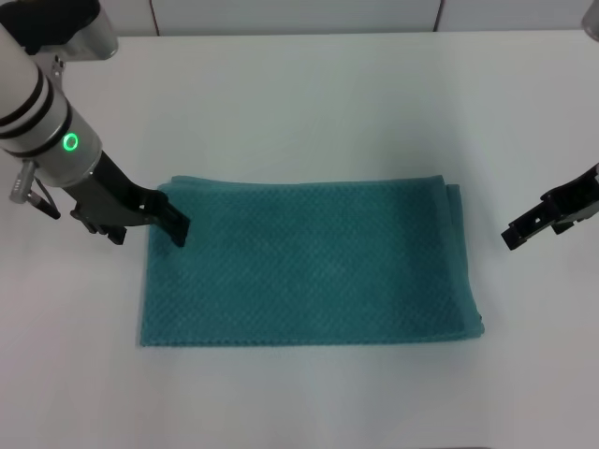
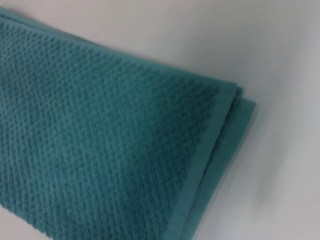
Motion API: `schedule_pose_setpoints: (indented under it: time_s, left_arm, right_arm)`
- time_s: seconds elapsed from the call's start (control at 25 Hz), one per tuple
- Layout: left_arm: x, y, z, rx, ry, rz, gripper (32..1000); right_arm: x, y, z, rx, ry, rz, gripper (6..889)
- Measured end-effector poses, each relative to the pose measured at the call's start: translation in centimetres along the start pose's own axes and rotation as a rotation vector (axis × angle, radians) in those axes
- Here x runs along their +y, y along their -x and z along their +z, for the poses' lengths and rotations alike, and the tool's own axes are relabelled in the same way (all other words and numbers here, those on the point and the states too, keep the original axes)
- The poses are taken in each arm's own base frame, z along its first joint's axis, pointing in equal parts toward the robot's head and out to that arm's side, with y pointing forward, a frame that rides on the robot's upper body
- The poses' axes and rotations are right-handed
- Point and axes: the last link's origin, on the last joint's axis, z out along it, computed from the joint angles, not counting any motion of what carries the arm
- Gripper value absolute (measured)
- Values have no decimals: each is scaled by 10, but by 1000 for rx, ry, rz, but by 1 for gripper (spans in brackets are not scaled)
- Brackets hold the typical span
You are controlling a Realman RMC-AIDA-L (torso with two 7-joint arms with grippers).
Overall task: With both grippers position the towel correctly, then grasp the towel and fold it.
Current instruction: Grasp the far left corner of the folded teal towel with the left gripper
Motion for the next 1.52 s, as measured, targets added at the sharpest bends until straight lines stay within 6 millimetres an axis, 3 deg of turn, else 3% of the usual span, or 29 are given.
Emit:
schedule_pose_setpoints:
  time_s: [0.8,1.2,1.52]
  left_arm:
    - [3,-6,22,16,-60,32,885]
    - [-6,-1,29,-4,-100,30,883]
    - [-2,1,34,-14,-93,36,882]
  right_arm:
    - [2,8,-1,-19,-12,-16,853]
    - [2,8,-1,-20,-13,-18,853]
    - [2,9,-2,-24,-15,-20,852]
